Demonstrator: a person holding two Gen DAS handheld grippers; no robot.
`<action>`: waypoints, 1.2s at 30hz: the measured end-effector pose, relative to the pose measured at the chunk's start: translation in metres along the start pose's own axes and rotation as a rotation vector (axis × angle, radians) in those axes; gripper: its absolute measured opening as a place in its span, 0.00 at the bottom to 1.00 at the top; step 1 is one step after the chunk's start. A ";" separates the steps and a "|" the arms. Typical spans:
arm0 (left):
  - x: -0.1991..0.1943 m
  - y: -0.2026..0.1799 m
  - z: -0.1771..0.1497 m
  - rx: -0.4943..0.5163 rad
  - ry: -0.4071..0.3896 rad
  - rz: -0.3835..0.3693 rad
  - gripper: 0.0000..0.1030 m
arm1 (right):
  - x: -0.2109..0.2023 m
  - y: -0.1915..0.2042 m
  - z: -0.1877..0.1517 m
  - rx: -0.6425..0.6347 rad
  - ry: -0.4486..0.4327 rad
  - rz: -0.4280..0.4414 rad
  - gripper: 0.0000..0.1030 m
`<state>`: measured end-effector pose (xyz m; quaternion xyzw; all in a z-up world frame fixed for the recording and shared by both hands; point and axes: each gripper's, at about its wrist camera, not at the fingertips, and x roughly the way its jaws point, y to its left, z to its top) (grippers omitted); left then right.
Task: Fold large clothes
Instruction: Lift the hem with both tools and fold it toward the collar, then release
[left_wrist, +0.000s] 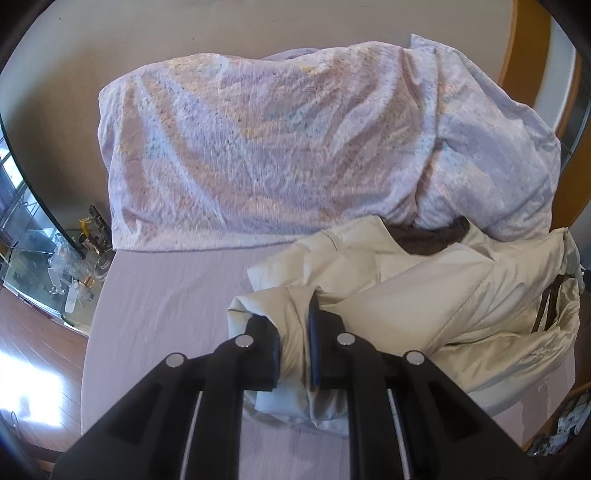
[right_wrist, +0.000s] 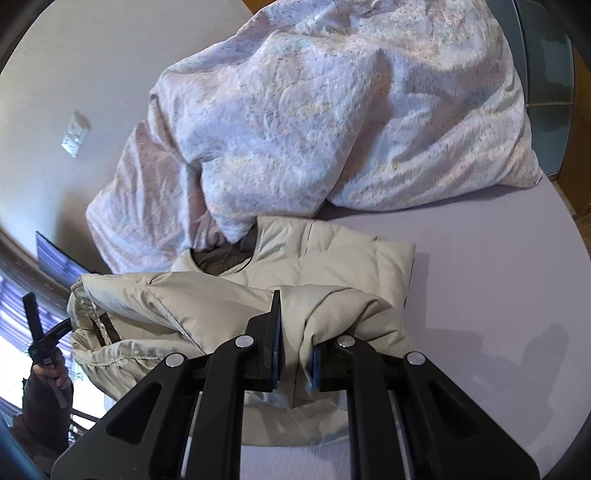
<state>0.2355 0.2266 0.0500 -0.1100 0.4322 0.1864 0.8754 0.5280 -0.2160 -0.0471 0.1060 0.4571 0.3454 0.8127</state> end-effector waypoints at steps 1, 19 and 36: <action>0.002 0.000 0.006 -0.006 -0.003 -0.001 0.12 | 0.003 0.001 0.005 0.000 -0.004 -0.015 0.12; 0.075 0.007 0.068 -0.108 -0.003 0.046 0.13 | 0.083 0.001 0.067 0.048 -0.008 -0.178 0.12; 0.153 0.016 0.068 -0.203 0.113 0.046 0.28 | 0.167 -0.047 0.080 0.322 0.198 -0.188 0.21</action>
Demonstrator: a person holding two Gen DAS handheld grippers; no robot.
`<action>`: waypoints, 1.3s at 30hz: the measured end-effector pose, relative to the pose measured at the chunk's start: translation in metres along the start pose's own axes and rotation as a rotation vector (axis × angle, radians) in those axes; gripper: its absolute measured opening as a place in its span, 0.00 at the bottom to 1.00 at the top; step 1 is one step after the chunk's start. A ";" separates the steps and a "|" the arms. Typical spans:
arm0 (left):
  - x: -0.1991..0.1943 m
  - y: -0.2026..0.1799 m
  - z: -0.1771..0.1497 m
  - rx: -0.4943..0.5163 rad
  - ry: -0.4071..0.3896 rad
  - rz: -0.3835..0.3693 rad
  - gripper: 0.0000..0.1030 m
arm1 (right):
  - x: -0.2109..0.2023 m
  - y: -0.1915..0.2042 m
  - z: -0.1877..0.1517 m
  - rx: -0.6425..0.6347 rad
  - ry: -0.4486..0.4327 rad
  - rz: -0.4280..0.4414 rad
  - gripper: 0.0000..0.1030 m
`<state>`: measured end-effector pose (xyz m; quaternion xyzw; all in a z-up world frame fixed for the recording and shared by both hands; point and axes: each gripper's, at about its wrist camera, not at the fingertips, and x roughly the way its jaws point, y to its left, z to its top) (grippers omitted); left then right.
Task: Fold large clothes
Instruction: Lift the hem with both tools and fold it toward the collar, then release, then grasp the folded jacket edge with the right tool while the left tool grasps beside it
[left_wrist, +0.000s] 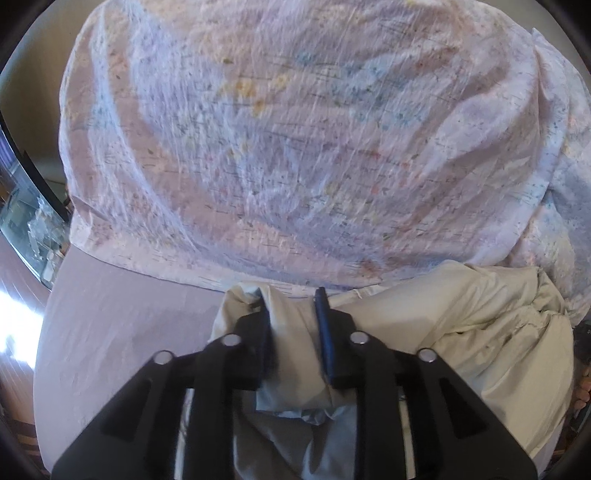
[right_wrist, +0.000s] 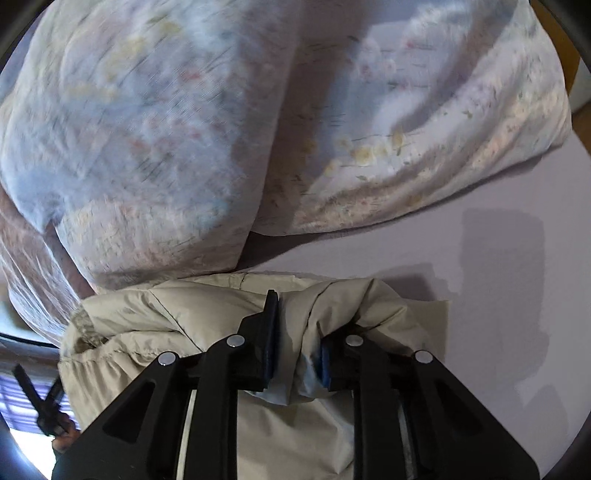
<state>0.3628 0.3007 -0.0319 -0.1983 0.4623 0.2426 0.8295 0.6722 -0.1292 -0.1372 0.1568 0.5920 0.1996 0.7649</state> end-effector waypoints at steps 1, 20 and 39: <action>0.000 0.000 0.002 -0.005 0.004 -0.007 0.33 | -0.003 -0.003 0.003 0.018 0.007 0.018 0.23; -0.057 -0.043 -0.008 0.145 -0.108 0.003 0.86 | -0.090 0.022 -0.016 -0.086 -0.175 0.116 0.67; -0.055 -0.075 -0.058 0.223 -0.030 -0.088 0.87 | 0.014 0.102 -0.075 -0.421 -0.005 -0.151 0.06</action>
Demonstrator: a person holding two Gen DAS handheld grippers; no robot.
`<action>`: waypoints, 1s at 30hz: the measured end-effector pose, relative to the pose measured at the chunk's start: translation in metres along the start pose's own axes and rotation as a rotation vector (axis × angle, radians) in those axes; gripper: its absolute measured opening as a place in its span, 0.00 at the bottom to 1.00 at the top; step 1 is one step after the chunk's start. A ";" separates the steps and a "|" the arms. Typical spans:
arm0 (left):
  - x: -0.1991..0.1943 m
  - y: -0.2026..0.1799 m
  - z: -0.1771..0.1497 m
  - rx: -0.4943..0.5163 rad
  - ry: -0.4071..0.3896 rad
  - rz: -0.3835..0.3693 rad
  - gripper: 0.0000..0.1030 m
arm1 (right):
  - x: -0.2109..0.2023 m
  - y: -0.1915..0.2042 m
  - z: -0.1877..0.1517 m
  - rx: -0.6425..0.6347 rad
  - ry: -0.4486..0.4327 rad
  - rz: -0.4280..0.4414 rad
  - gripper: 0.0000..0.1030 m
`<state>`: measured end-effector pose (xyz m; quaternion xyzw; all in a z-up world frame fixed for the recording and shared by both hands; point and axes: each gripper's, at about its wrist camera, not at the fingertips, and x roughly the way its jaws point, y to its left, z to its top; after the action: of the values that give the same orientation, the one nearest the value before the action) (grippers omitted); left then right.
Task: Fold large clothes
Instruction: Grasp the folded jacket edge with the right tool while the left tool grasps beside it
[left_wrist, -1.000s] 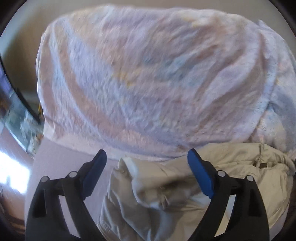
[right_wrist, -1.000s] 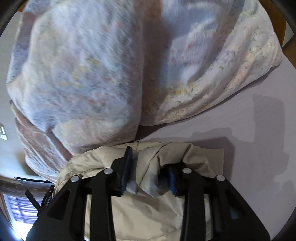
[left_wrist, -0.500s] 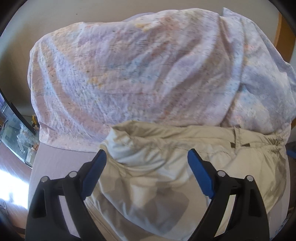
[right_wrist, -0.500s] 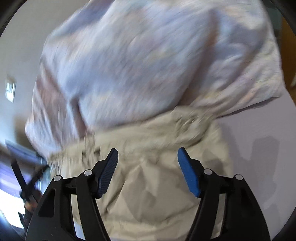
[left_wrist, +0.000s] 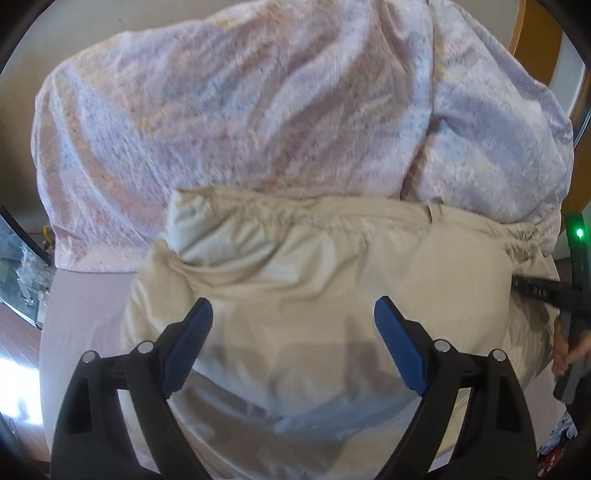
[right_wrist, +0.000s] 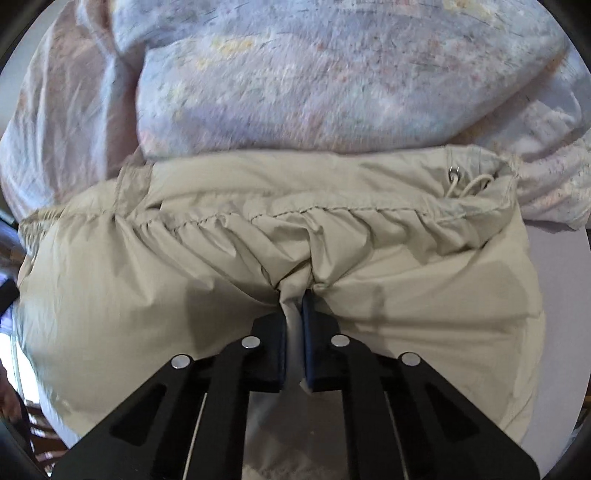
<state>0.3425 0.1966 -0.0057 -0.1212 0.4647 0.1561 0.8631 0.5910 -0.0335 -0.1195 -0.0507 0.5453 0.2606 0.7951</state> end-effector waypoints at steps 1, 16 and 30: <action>0.004 -0.001 -0.001 -0.003 0.003 -0.001 0.86 | 0.003 0.002 0.003 0.003 -0.005 -0.007 0.06; 0.079 0.015 0.006 -0.080 0.019 0.141 0.90 | 0.022 -0.002 0.012 0.045 -0.050 0.018 0.16; 0.107 0.026 -0.007 -0.083 0.004 0.168 0.97 | -0.021 -0.051 -0.038 0.098 -0.212 -0.115 0.47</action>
<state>0.3827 0.2352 -0.1014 -0.1178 0.4682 0.2467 0.8403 0.5774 -0.0991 -0.1264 -0.0149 0.4667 0.1916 0.8633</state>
